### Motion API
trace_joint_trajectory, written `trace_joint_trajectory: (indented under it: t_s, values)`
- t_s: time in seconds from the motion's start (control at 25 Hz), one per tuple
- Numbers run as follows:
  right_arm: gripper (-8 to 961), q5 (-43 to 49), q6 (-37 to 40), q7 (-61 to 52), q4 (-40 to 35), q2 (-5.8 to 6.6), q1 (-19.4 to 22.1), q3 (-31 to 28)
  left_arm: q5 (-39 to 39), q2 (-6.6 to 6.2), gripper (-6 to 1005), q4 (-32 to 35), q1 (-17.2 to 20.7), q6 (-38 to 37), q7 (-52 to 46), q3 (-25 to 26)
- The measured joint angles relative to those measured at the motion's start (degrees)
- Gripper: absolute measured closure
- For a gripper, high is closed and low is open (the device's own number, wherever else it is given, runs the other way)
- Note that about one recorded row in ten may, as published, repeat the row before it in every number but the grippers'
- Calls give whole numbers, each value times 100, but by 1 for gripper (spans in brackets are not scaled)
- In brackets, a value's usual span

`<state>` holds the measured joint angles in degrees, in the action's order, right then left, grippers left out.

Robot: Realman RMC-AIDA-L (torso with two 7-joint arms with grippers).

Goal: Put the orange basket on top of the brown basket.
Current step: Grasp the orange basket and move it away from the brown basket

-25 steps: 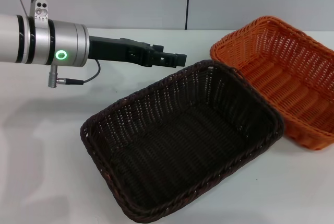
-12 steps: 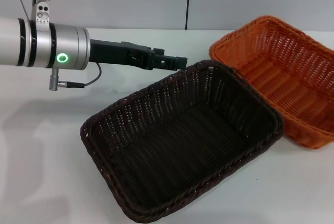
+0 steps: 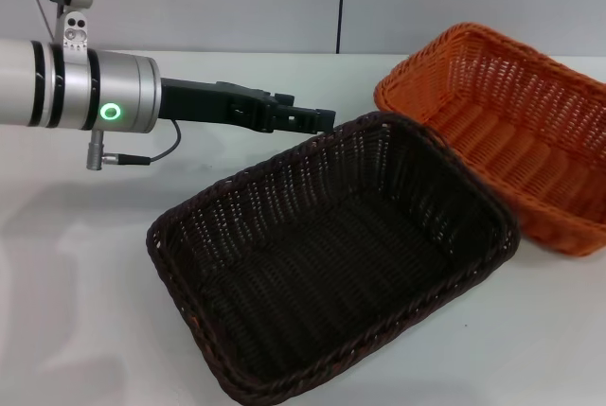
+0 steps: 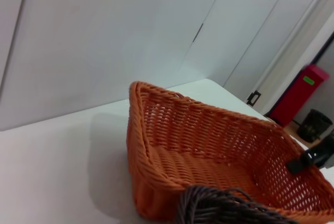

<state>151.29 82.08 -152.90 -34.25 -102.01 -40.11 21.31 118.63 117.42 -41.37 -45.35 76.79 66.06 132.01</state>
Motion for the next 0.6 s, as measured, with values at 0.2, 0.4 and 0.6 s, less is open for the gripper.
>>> trace_joint_trajectory:
  t_s: [0.2,0.4,0.6]
  values:
    - [593,-287,-342,63,-8,-2,165,-16,4,-14,132,0,20,-31,8,0]
    - [628,-328,-528,85,-12,-6,204,-32,20,-17,132,-1,26,-93,25,0]
    - [671,-535,-739,100,-17,-43,284,-3,20,-20,132,-3,29,-119,31,25]
